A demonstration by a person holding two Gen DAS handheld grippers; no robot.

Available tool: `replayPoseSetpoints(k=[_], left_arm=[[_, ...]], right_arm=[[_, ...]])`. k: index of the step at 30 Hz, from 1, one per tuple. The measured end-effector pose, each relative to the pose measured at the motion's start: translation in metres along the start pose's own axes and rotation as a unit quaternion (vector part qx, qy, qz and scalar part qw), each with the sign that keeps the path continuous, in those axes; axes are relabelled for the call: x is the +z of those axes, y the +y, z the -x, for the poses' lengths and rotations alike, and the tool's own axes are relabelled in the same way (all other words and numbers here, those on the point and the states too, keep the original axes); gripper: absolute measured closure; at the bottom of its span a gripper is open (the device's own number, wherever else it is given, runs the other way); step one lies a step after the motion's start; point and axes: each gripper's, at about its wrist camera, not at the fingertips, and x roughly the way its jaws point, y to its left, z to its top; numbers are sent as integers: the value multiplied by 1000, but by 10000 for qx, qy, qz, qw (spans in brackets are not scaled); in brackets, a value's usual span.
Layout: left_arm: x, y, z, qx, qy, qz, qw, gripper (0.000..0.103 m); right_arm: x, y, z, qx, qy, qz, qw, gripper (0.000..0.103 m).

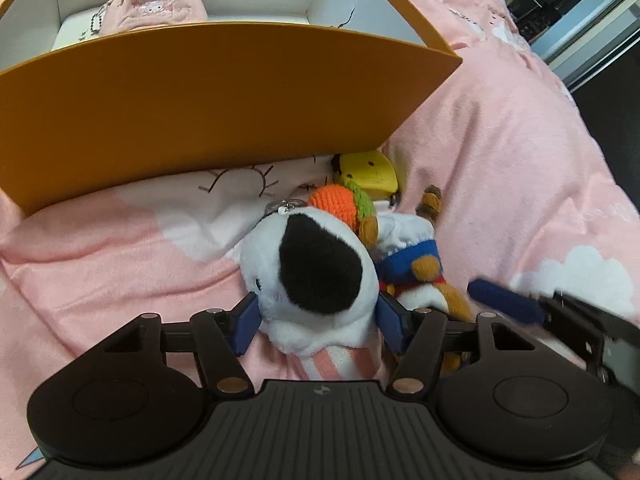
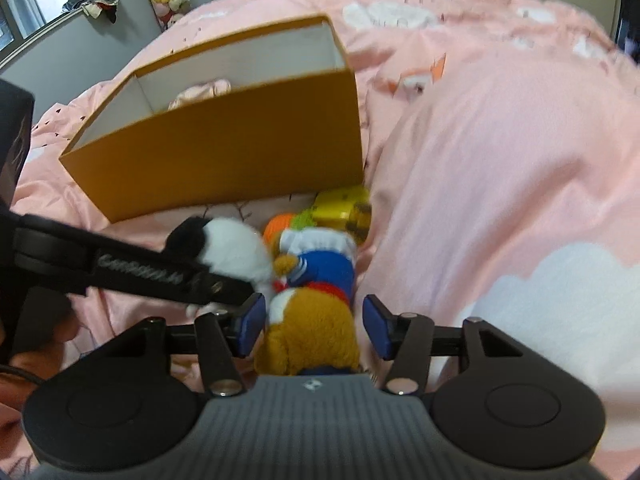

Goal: Organize objects
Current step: 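Grasp the white hamster plush with the left tool while the right tool grasps the sailor duck plush, then lift the hamster plush and duck plush with both tools over the orange box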

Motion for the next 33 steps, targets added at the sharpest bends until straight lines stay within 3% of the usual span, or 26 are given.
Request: replayPoseSetpoints(k=[3, 5, 9, 17, 21, 33], left_arm=[[-2, 6, 13, -134, 102, -87, 9998, 34], [-5, 7, 21, -183, 147, -226, 9995, 34], [-10, 13, 26, -23, 170, -297, 9994, 34], [-18, 40, 31, -9, -54, 479, 9988, 32], [-23, 61, 30, -271, -90, 1096, 9936, 33], [-19, 69, 18, -443, -89, 2036, 9780, 32]], right_arm=[[1, 9, 2, 7, -16, 265, 9996, 46], [1, 15, -1, -69, 39, 415, 9991, 52], [3, 12, -6, -188, 182, 360, 9990, 58], [2, 11, -8, -240, 244, 277, 9990, 57], [2, 9, -9, -198, 271, 206, 9992, 57], [3, 12, -6, -249, 189, 314, 9990, 54]])
